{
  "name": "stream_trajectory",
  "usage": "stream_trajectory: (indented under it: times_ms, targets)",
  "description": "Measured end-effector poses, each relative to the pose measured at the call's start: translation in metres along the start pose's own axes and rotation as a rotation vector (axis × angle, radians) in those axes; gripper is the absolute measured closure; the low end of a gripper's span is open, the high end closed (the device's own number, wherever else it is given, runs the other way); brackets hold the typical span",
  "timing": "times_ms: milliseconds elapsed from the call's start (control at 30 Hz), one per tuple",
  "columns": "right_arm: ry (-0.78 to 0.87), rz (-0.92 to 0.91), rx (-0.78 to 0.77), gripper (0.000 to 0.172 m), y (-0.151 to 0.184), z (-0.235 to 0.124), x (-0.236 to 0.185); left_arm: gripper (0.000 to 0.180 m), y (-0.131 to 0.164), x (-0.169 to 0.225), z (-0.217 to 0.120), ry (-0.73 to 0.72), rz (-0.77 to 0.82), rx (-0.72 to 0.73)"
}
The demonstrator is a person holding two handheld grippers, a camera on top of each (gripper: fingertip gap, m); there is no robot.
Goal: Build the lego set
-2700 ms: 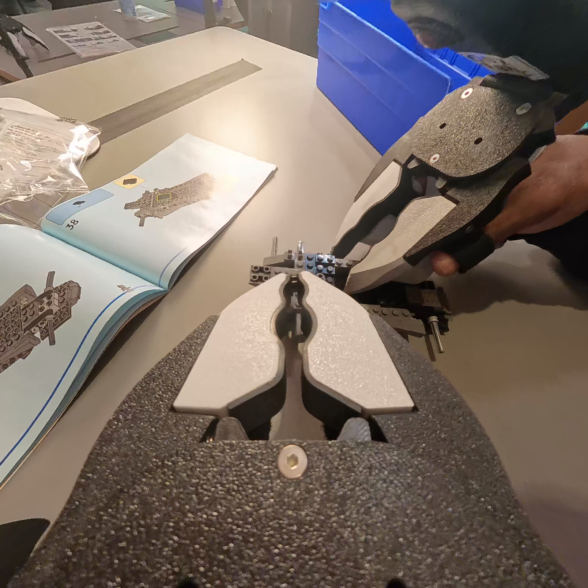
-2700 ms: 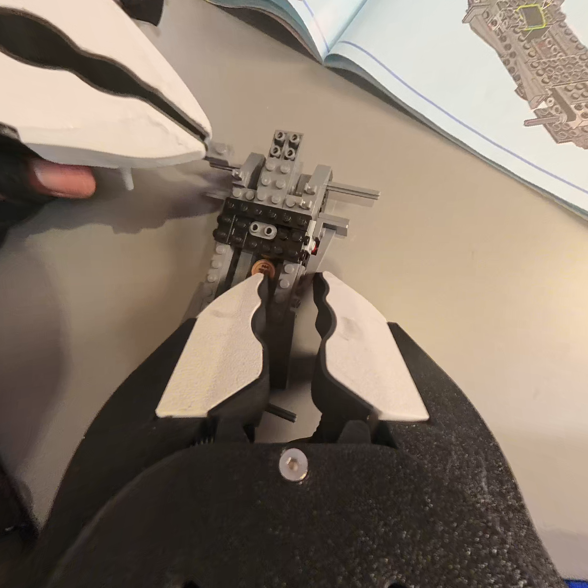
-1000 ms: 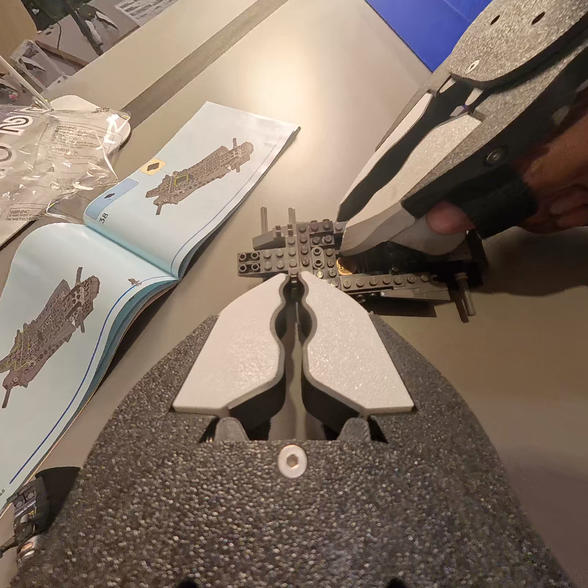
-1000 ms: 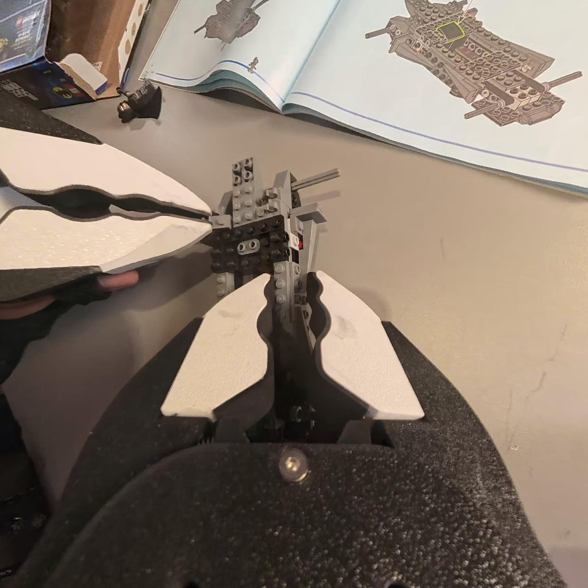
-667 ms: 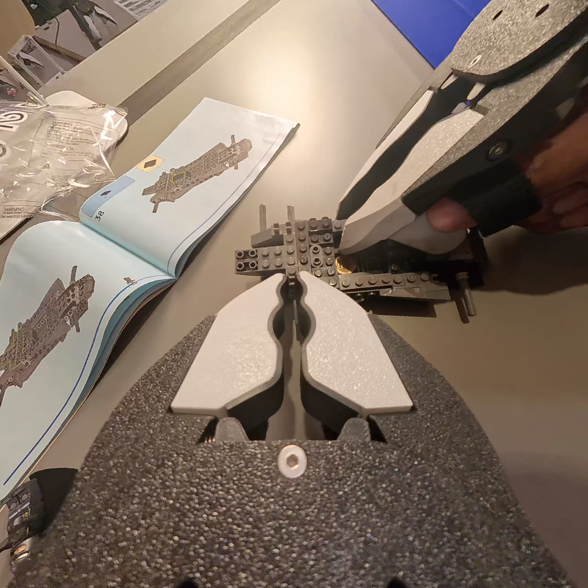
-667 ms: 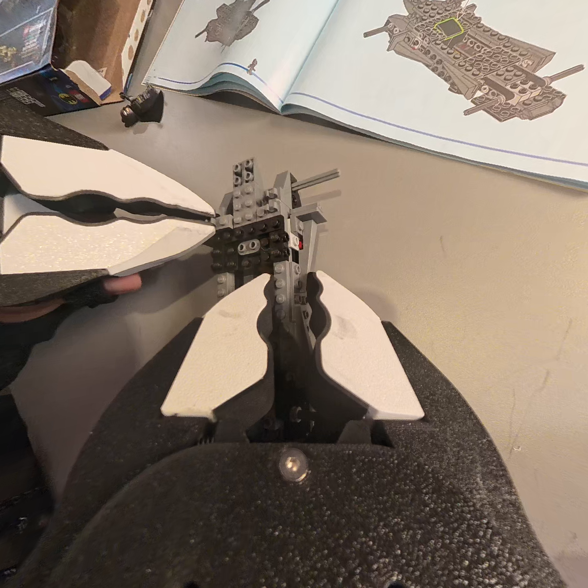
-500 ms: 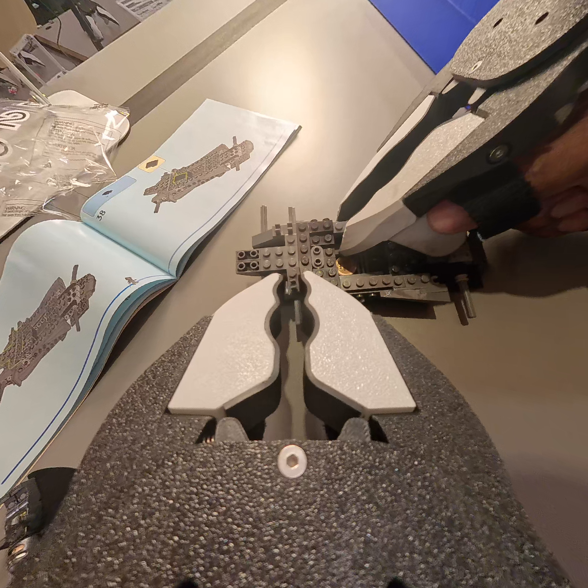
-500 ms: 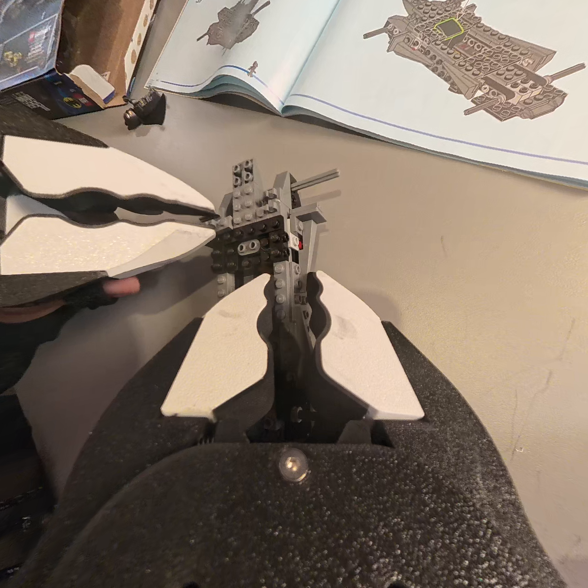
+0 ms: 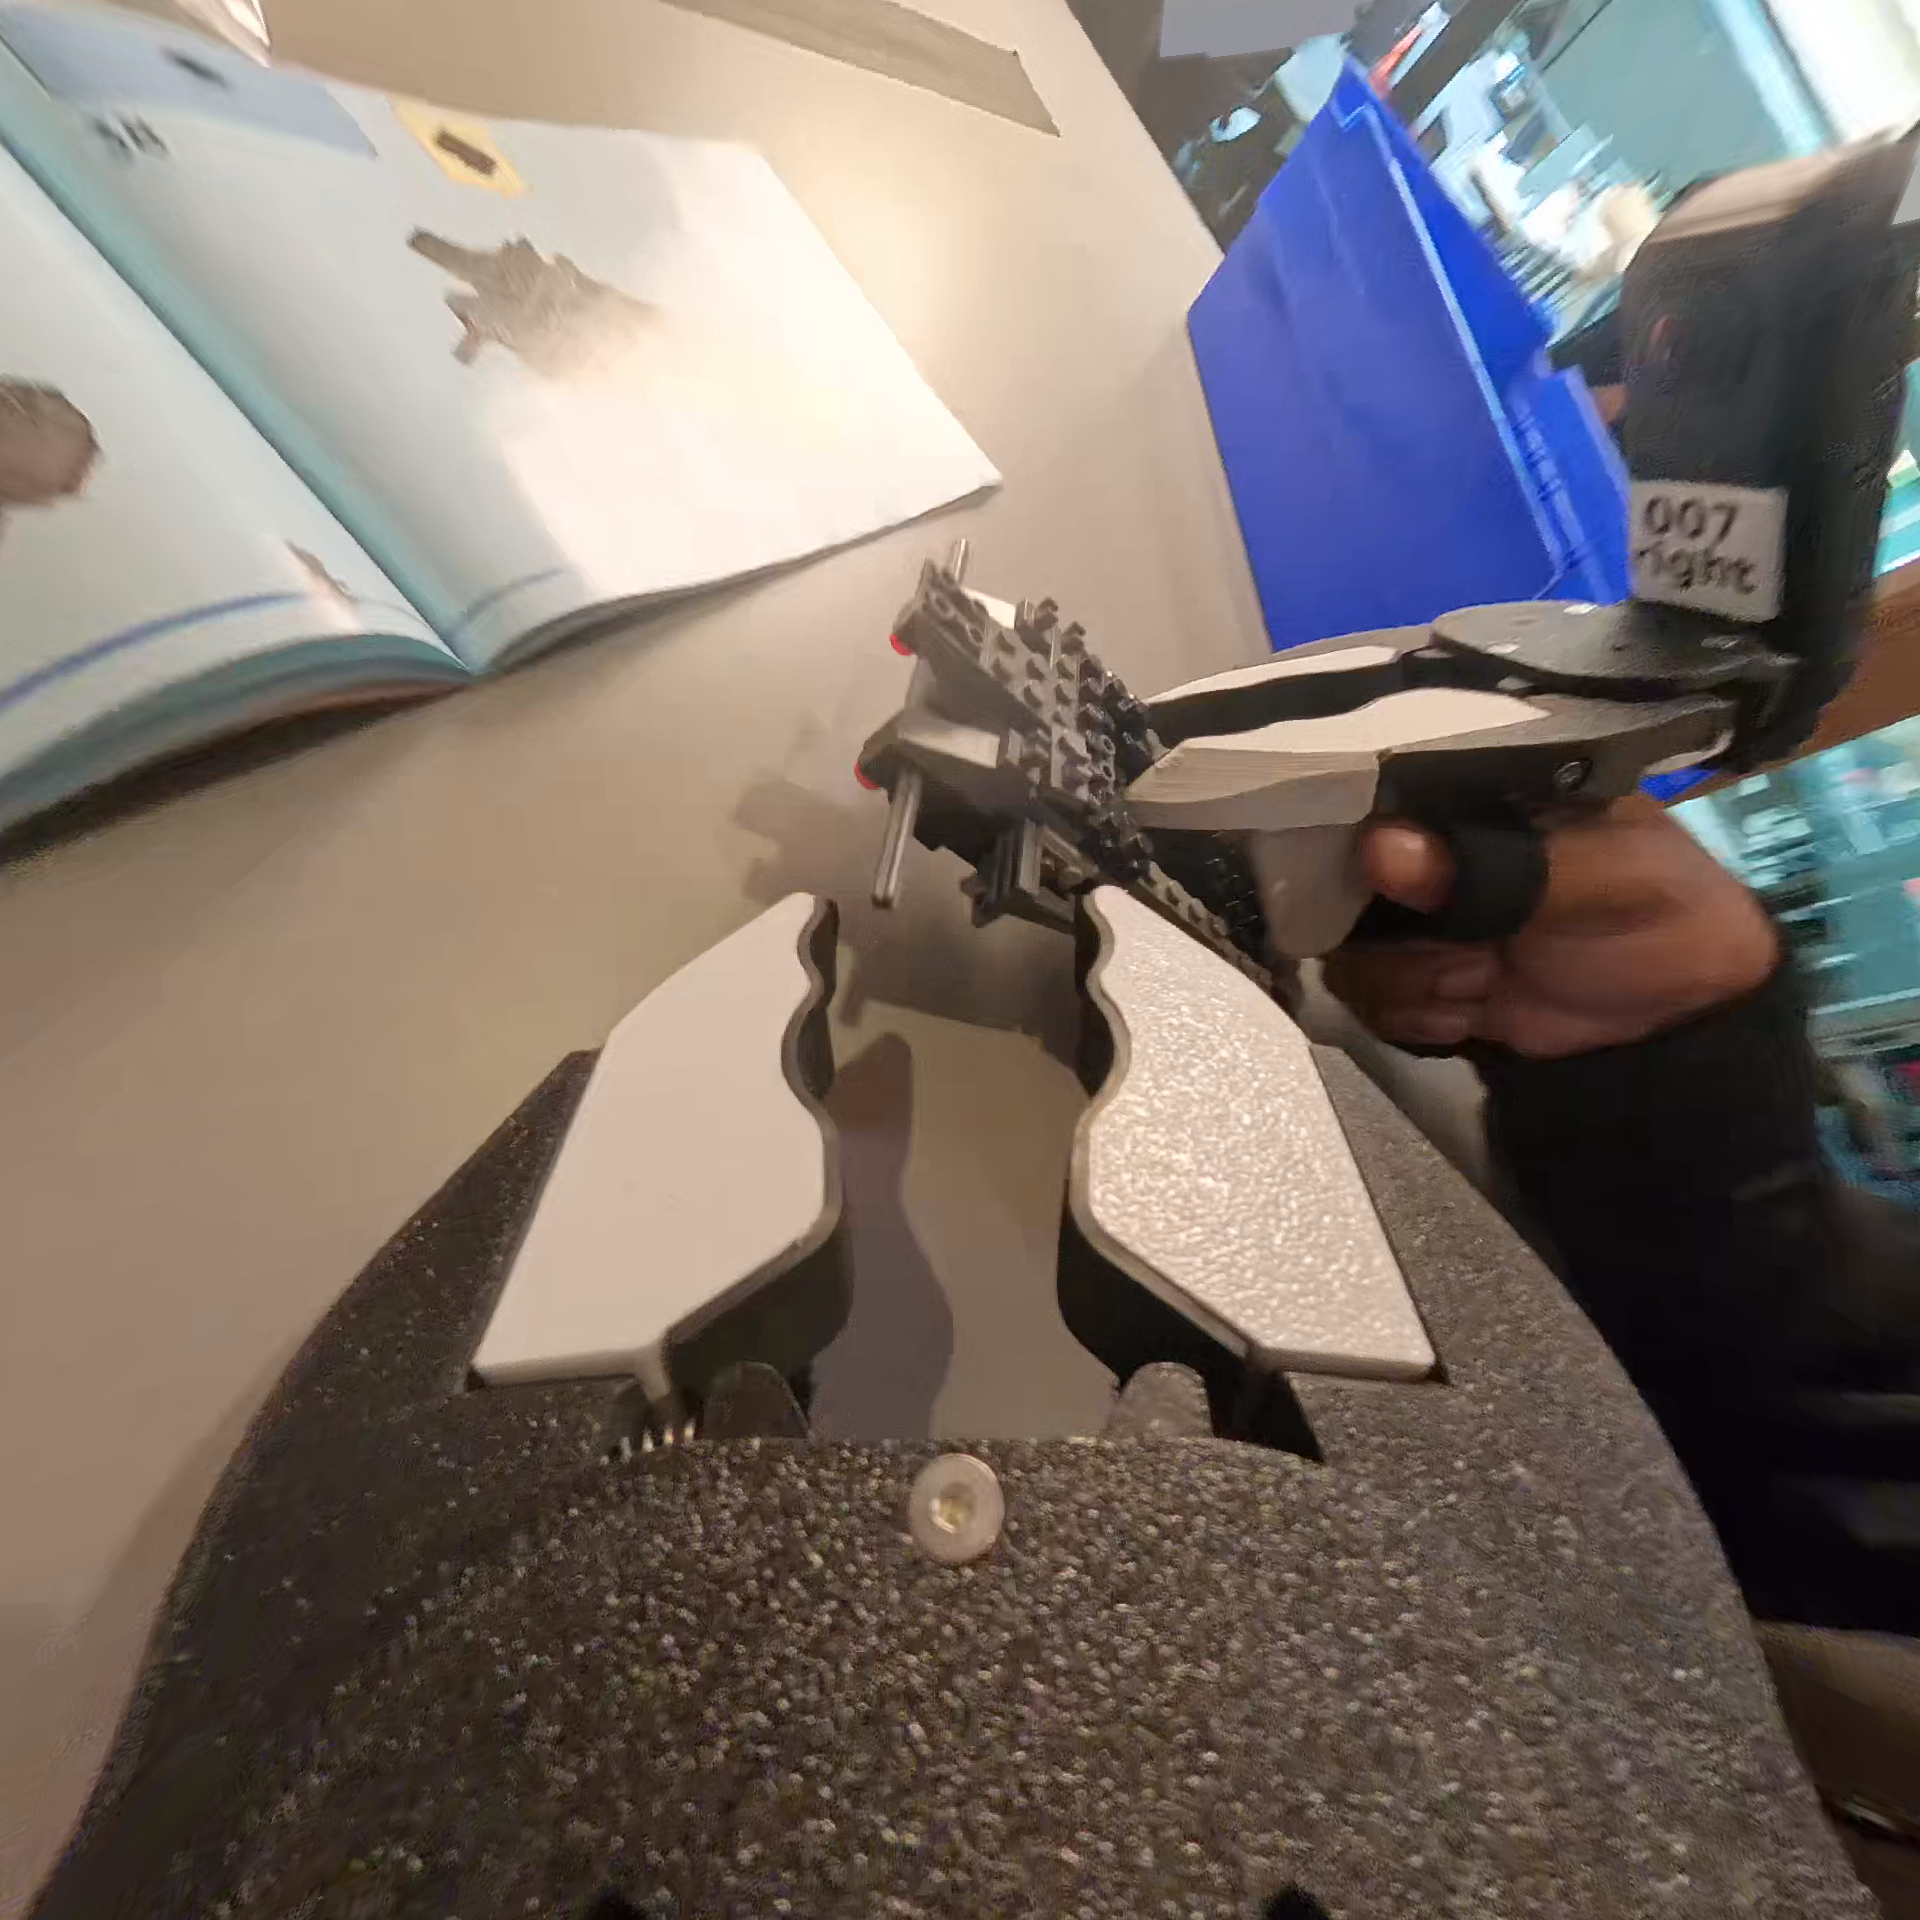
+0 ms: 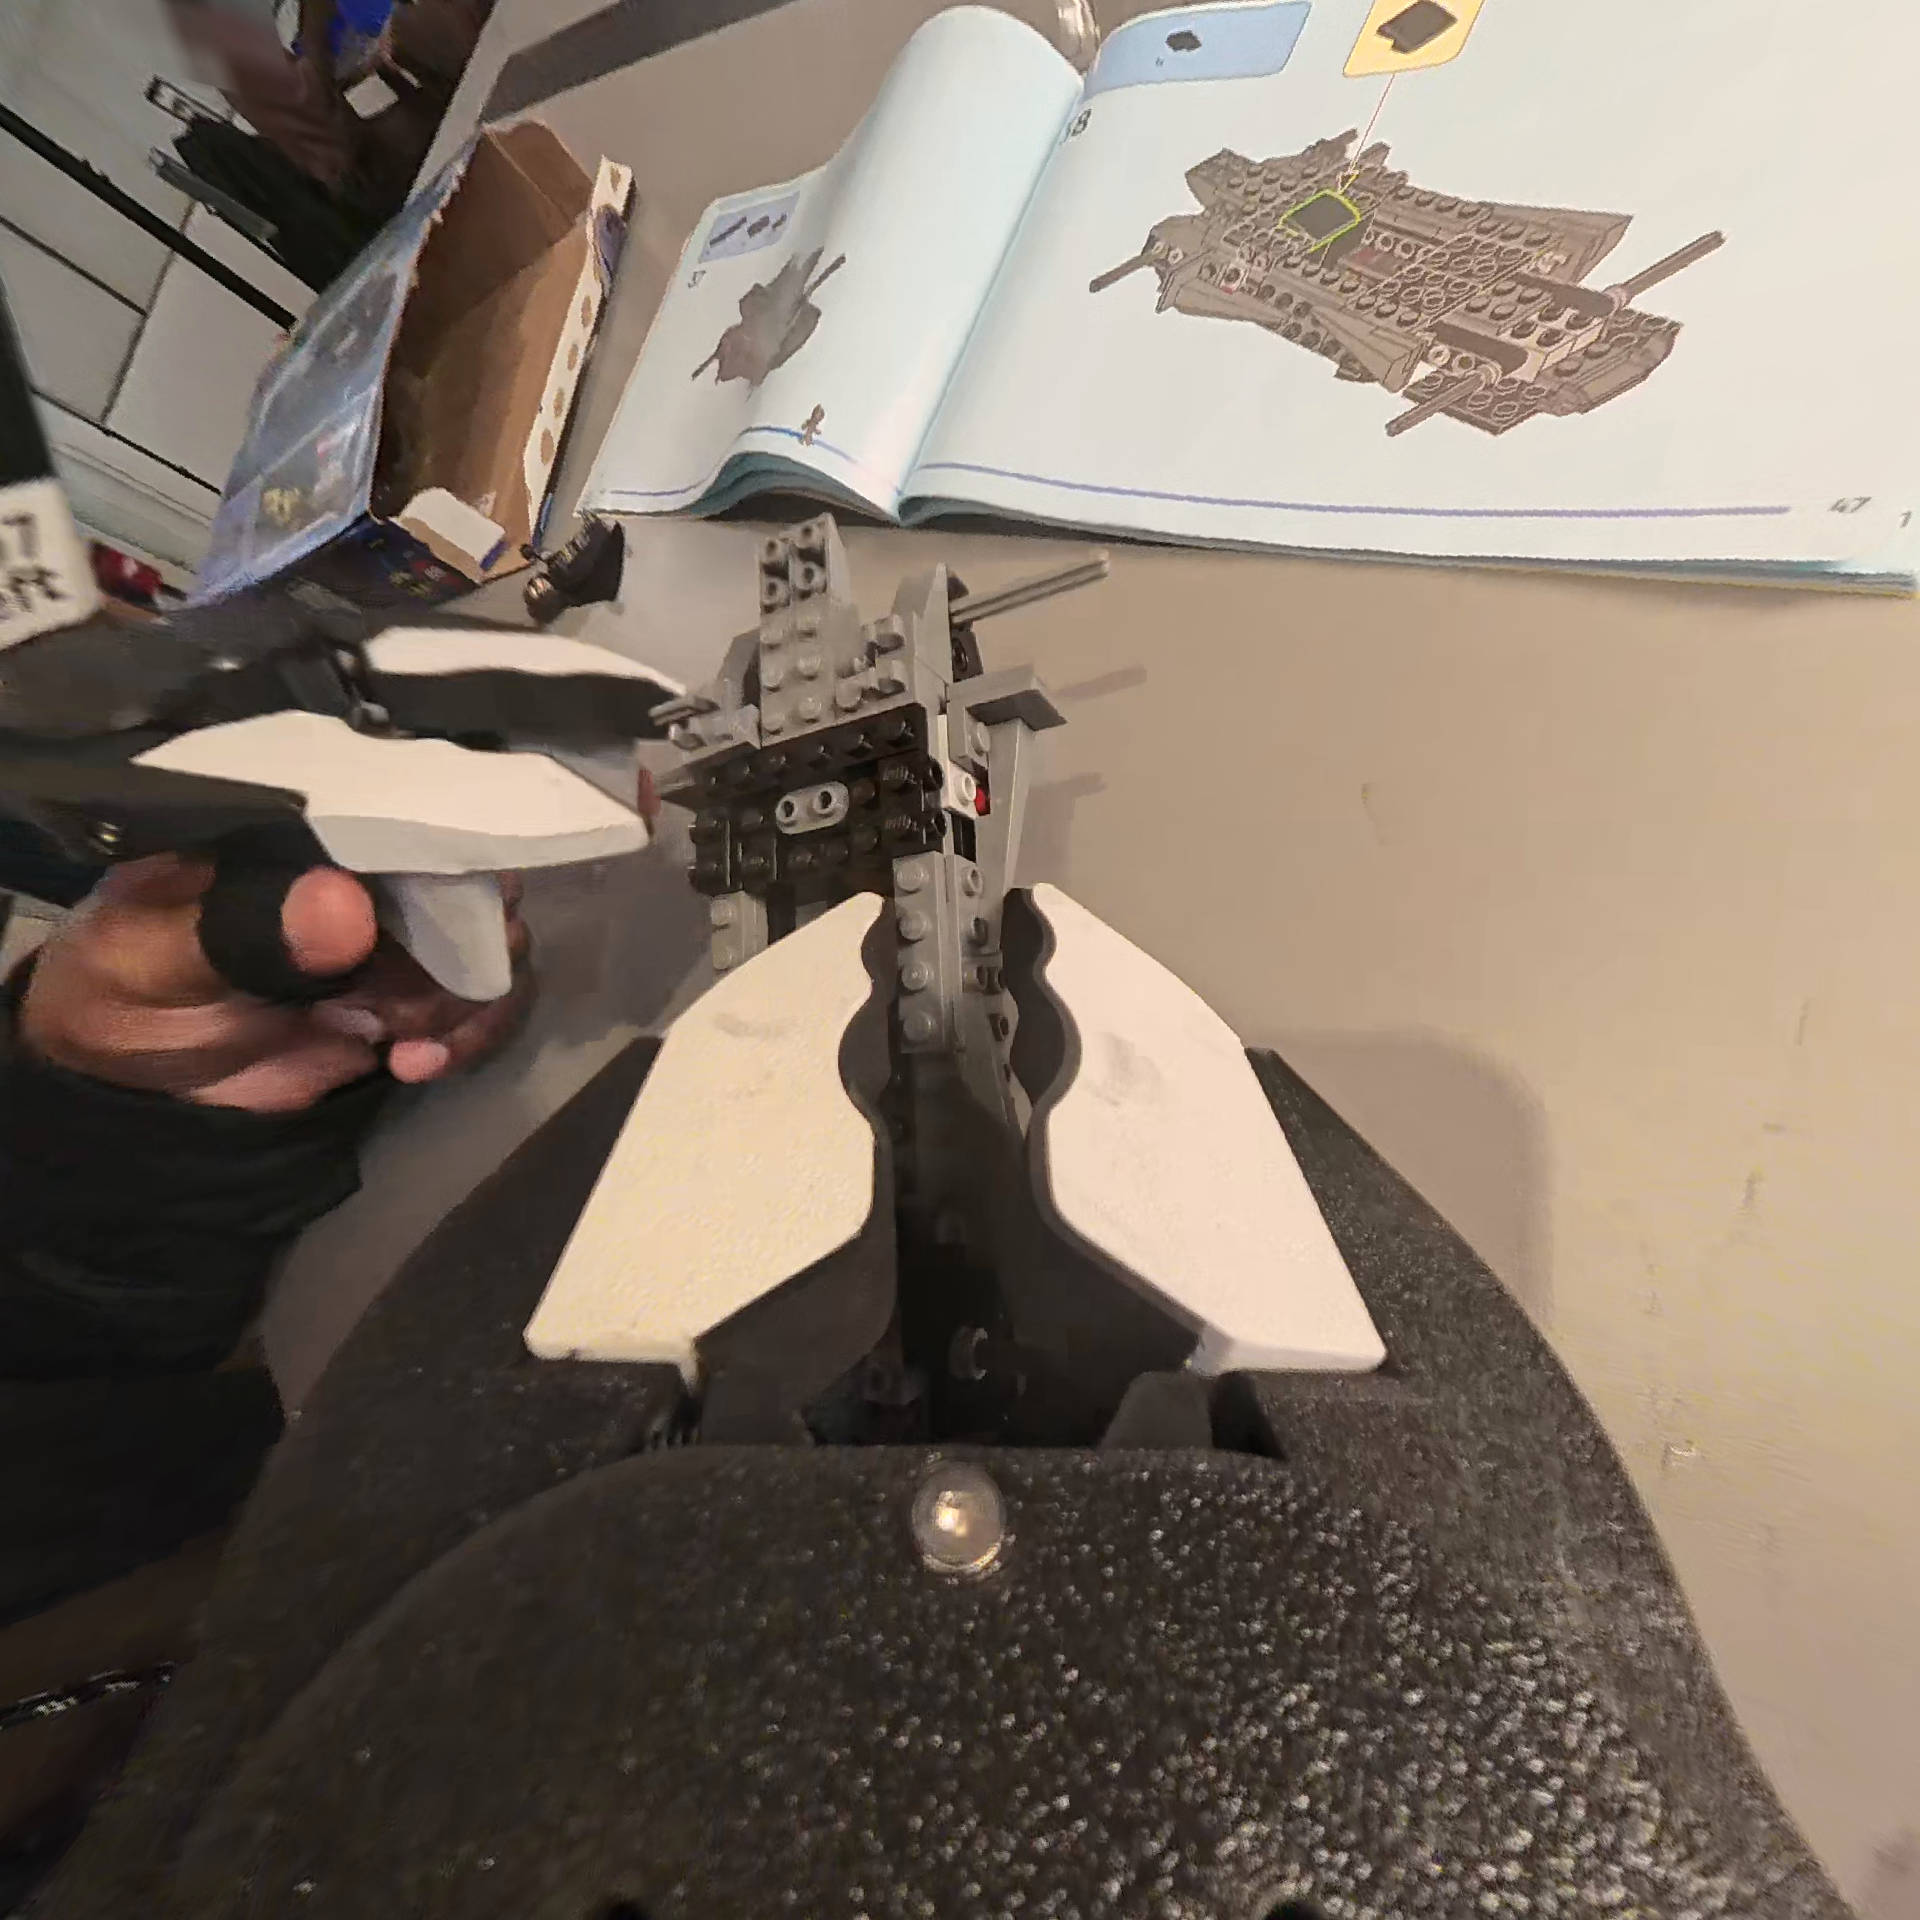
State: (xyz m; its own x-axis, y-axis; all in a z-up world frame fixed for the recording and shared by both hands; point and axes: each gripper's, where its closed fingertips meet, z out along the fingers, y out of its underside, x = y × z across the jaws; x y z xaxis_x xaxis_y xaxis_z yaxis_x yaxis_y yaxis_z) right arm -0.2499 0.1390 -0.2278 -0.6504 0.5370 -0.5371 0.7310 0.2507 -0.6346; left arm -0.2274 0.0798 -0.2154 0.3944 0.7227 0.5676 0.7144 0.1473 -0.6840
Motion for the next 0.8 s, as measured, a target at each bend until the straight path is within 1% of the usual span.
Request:
stream_trajectory:
  times_ms: [133, 167, 233, 367, 467, 600, 667, 800]
  targets:
    - [-0.021, 0.045, 0.044, 0.153, -0.006, -0.003, -0.002, 0.128, 0.004, 0.024, 0.010, 0.260, -0.258, 0.008]
    - [-0.025, 0.051, 0.049, 0.153, -0.007, -0.002, -0.003, 0.127, 0.002, 0.031, 0.011, 0.322, -0.307, 0.024]
    - [-0.027, 0.057, 0.056, 0.153, -0.007, -0.001, -0.005, 0.125, 0.000, 0.041, 0.015, 0.383, -0.355, 0.041]
    - [-0.014, 0.061, 0.061, 0.153, -0.006, 0.001, -0.007, 0.123, -0.003, 0.041, 0.019, 0.357, -0.355, 0.084]
    - [-0.029, 0.072, 0.062, 0.153, -0.006, 0.002, -0.010, 0.131, -0.003, 0.036, 0.020, 0.337, -0.382, 0.080]
    - [-0.038, 0.068, 0.053, 0.152, -0.003, 0.006, -0.016, 0.133, 0.002, 0.031, 0.024, 0.290, -0.386, 0.056]
    - [-0.045, 0.064, 0.054, 0.152, -0.003, 0.007, -0.020, 0.141, 0.001, 0.030, 0.023, 0.281, -0.384, 0.067]
    - [-0.059, 0.059, 0.058, 0.152, -0.003, 0.007, -0.023, 0.142, -0.002, 0.030, 0.020, 0.295, -0.384, 0.089]
